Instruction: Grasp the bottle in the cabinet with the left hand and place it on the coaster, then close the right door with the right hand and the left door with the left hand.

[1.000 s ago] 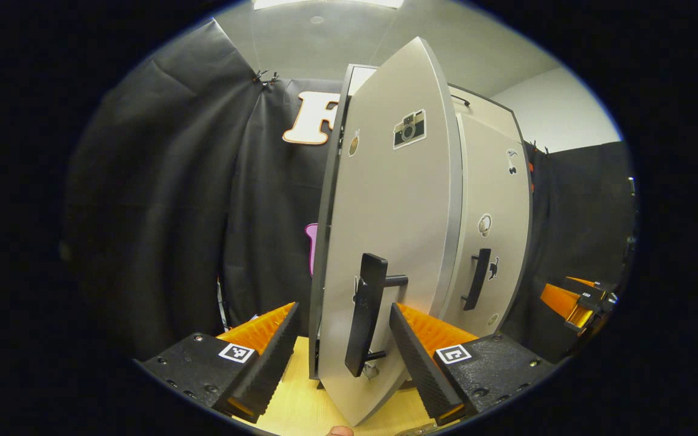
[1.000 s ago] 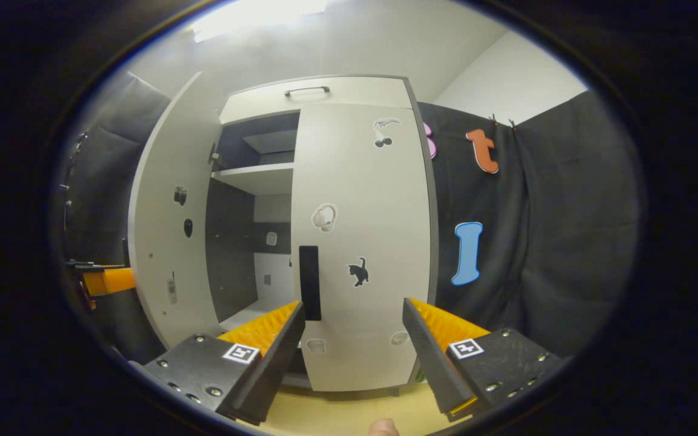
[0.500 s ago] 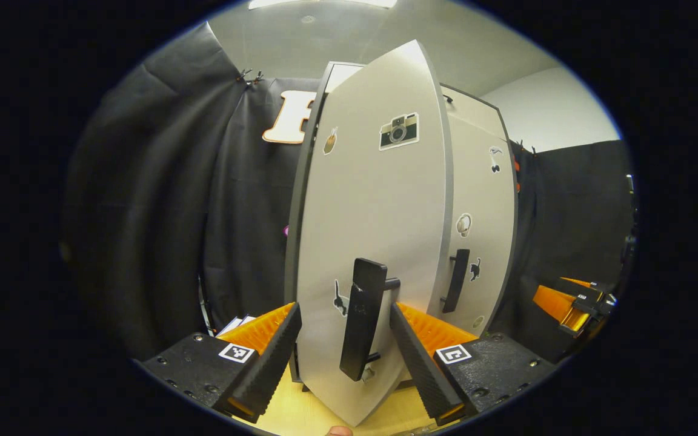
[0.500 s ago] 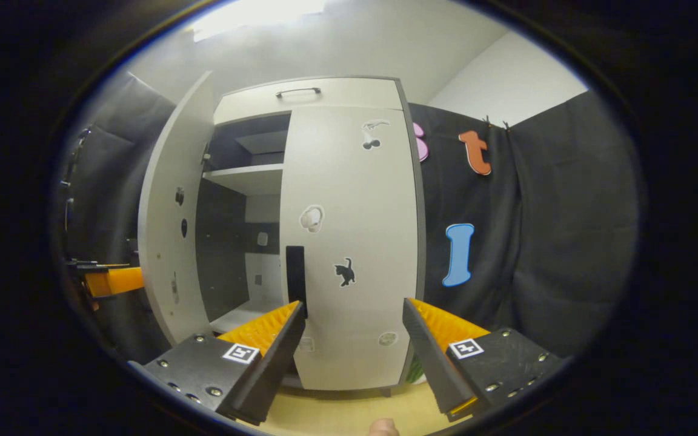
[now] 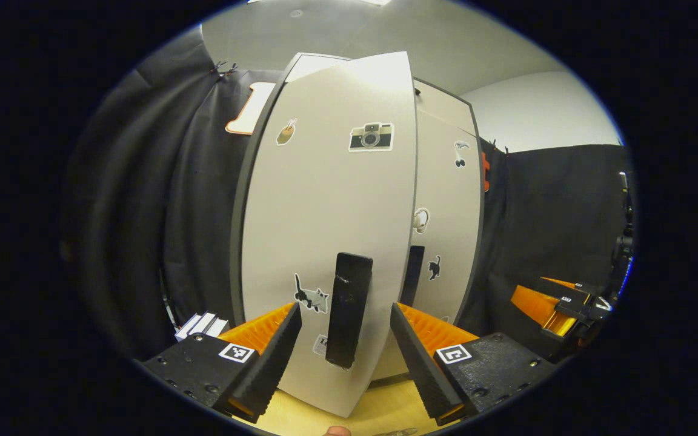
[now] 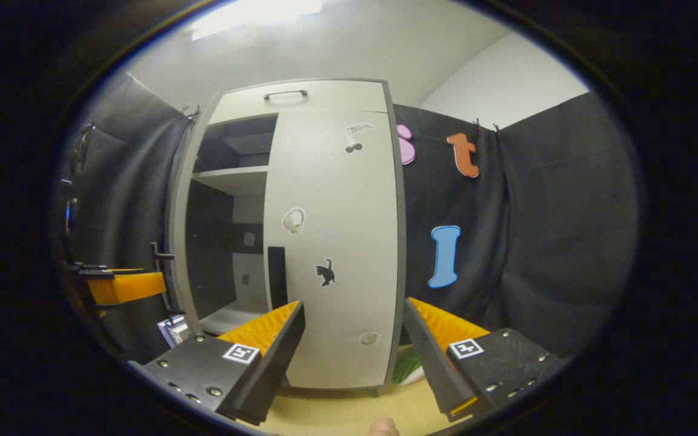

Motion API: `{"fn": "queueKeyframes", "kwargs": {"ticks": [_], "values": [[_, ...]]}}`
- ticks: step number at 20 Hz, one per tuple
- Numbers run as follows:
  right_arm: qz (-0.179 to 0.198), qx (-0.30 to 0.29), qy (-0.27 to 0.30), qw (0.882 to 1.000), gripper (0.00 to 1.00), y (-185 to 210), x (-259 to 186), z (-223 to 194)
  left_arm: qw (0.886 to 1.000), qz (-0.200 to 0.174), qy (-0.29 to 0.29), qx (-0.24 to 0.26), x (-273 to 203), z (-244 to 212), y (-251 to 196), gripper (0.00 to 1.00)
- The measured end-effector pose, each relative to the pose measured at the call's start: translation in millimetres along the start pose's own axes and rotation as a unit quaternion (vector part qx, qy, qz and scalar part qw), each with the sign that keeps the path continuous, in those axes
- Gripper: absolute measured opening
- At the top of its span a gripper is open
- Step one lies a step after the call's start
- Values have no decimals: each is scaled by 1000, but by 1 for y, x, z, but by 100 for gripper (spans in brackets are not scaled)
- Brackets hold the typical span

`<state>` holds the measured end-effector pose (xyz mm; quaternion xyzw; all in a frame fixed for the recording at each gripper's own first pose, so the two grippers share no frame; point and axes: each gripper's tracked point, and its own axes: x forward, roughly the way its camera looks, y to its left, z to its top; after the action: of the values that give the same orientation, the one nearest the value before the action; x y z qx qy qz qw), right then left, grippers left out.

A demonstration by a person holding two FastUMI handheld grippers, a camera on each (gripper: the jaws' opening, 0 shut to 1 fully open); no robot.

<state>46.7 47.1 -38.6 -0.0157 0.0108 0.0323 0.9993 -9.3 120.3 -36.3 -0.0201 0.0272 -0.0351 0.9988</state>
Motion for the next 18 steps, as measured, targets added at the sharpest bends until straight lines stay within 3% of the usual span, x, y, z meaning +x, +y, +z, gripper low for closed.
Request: {"fn": "queueKeyframes", "kwargs": {"ticks": [8,18], "values": [[-15,-4,2,1000,98,-19,-6,0,1000,-16,3,-2,10,-2,-20,93],[-11,-3,6,1000,98,-22,-9,-2,1000,-11,9,-5,12,-6,-20,94]]}}
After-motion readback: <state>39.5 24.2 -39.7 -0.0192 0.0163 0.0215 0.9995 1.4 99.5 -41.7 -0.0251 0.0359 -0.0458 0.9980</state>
